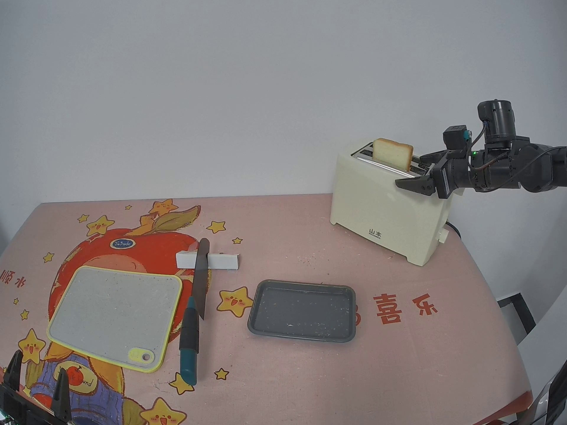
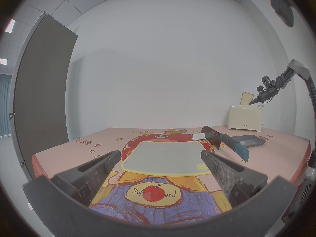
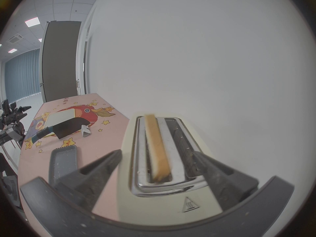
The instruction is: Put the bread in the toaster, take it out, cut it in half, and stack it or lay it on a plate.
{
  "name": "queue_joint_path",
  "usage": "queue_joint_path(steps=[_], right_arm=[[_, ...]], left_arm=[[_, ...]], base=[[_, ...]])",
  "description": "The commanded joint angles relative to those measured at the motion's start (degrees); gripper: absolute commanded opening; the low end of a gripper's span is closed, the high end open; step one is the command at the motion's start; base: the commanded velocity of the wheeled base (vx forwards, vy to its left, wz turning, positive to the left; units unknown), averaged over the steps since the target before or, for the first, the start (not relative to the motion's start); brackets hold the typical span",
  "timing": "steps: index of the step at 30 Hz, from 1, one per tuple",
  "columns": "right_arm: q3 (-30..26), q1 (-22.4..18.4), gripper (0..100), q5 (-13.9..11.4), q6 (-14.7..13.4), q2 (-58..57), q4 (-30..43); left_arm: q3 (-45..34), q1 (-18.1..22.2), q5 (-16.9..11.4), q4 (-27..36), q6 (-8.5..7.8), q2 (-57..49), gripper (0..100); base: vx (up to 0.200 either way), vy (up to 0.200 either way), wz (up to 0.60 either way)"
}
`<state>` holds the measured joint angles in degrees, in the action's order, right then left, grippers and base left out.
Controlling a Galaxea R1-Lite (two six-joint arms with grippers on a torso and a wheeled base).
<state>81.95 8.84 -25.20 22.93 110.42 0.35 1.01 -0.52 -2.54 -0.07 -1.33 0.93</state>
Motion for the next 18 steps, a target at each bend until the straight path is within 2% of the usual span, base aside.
queue_joint_path(steps=[1, 13, 18], right_arm=[[-0.1, 0.0, 100, 0.0, 0.0, 0.0, -0.2], [0.1, 0.0, 100, -0.3, -0.3, -1.0, -0.2], [-0.4, -0.4, 100, -0.5, -0.9, -5.0, -0.2]], left_arm=[[-1.0, 0.0, 0.0, 0.0, 0.01, -0.5, 100], [-1.0, 0.0, 0.1, 0.0, 0.01, -0.5, 100], [-1.0, 0.0, 0.0, 0.0, 0.01, -0.5, 100]], base=[[0.000, 0.000, 0.00], [0.000, 0.000, 0.00], [0.000, 0.000, 0.00]])
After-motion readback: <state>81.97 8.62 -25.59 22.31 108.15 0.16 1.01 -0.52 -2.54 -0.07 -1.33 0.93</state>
